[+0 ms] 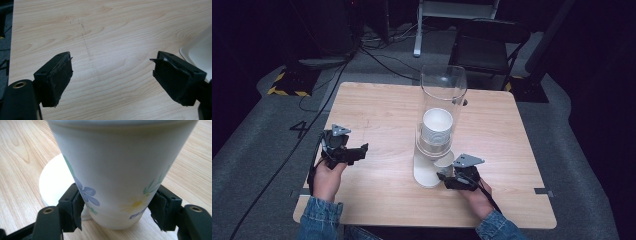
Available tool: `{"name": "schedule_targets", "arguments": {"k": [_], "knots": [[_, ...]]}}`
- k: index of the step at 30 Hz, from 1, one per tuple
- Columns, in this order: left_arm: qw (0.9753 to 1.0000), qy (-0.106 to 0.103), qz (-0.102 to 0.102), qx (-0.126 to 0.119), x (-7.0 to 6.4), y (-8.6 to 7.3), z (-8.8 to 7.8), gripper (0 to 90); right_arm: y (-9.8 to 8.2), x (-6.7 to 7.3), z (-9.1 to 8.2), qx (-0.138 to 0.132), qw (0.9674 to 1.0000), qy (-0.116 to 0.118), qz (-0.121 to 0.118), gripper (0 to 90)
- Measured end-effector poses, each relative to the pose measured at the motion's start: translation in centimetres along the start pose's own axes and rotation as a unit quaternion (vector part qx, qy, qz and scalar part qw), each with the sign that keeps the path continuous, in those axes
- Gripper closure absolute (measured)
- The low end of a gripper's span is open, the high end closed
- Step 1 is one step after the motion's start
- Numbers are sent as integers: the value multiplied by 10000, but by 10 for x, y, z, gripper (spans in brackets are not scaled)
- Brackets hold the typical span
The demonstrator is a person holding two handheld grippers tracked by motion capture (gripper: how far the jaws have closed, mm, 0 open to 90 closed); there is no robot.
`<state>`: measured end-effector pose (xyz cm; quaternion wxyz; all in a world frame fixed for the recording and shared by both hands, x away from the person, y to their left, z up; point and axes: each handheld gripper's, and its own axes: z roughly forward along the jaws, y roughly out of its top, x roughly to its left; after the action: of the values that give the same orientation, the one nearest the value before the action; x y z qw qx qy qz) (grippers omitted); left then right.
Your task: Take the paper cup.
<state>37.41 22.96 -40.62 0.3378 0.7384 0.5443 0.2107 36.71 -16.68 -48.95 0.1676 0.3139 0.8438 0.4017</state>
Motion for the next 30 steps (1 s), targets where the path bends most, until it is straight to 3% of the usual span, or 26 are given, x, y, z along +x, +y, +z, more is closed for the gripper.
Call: {"name": "schedule_targets", "arguments": {"k": [7, 13, 15, 22, 26, 30], "knots": [[10000, -26, -10, 5, -1, 4, 3, 158, -5, -10, -9, 30, 9998, -164, 148, 345], [9999, 110, 29, 14, -1, 4, 5, 158, -6, -20, -15, 30, 9993, -277, 252, 346], [9999, 128, -41, 5, -1, 3, 4, 158, -6, -23, -16, 38, 9991, -322, 278, 346], [9998, 195, -91, 13, 4, -3, -2, 158, 3, -44, -26, -297, 9969, -540, 479, 345], [9996, 243, -109, 10, 5, -8, -6, 158, 7, -52, -29, -365, 9960, -662, 468, 346], [9995, 301, -91, 51, 8, -16, -12, 158, 14, -68, -35, -495, 9940, -756, 617, 345]]}}
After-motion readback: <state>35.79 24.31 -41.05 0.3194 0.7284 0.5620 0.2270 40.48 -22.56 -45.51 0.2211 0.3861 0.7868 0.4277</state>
